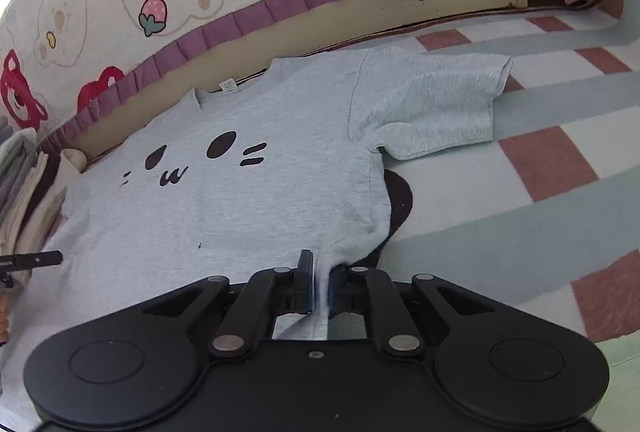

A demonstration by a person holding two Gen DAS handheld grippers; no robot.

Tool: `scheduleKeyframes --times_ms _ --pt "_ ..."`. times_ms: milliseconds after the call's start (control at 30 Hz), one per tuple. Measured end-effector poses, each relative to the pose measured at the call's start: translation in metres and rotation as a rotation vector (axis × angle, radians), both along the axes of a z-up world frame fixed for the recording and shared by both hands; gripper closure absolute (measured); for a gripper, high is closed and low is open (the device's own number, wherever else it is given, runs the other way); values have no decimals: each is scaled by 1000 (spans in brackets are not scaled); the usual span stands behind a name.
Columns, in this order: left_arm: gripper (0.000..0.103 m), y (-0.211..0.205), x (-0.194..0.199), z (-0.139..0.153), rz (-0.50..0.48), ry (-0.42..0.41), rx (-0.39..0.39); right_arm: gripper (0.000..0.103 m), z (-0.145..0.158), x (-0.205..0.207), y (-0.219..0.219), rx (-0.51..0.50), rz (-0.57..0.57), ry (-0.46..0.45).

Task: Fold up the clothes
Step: 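Grasp the grey T-shirt hem with both grippers, then lift the hem with both grippers and fold it over toward the collar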

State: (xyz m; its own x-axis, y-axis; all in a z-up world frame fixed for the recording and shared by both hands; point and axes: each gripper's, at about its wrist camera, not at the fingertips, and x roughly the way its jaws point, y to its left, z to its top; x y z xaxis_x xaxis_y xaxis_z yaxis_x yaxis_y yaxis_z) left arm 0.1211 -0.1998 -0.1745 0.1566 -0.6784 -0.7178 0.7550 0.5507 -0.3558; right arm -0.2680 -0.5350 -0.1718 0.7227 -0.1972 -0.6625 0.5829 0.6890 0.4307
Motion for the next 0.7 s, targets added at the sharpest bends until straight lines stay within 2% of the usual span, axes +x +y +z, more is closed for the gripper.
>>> scheduleKeyframes --times_ms 33,100,167,200,267,333,367,400,433,467,567,633,700 --pt "50 -1 6 -6 3 25 4 84 2 0 1 28 18 -29" --pt "52 -2 9 -15 -10 54 -1 49 7 1 5 77 62 -85" --pt "70 -1 10 -15 2 74 3 45 8 6 9 87 72 -76" --pt "85 0 12 -15 19 106 -1 45 5 8 8 92 62 -60" --pt "88 7 19 -16 63 158 -53 45 -3 10 3 122 35 -40" --pt "94 16 24 -11 80 171 -153 45 -13 13 -7 189 1 -54" --pt "94 21 25 -5 67 159 -220 50 -13 15 -10 203 8 -87" --pt "94 24 26 2 60 156 -272 89 -11 17 -12 207 21 -126" --pt "94 26 26 9 55 161 -312 95 -10 20 -14 211 35 -165" --pt "94 27 24 17 47 148 -341 96 3 22 -6 146 76 -228" --pt "97 28 21 38 67 98 -390 97 52 36 17 -64 158 -275" --pt "98 39 28 47 133 101 -452 97 81 38 17 -144 140 -312" --pt "98 59 37 55 215 109 -521 97 101 28 9 -182 81 -348"
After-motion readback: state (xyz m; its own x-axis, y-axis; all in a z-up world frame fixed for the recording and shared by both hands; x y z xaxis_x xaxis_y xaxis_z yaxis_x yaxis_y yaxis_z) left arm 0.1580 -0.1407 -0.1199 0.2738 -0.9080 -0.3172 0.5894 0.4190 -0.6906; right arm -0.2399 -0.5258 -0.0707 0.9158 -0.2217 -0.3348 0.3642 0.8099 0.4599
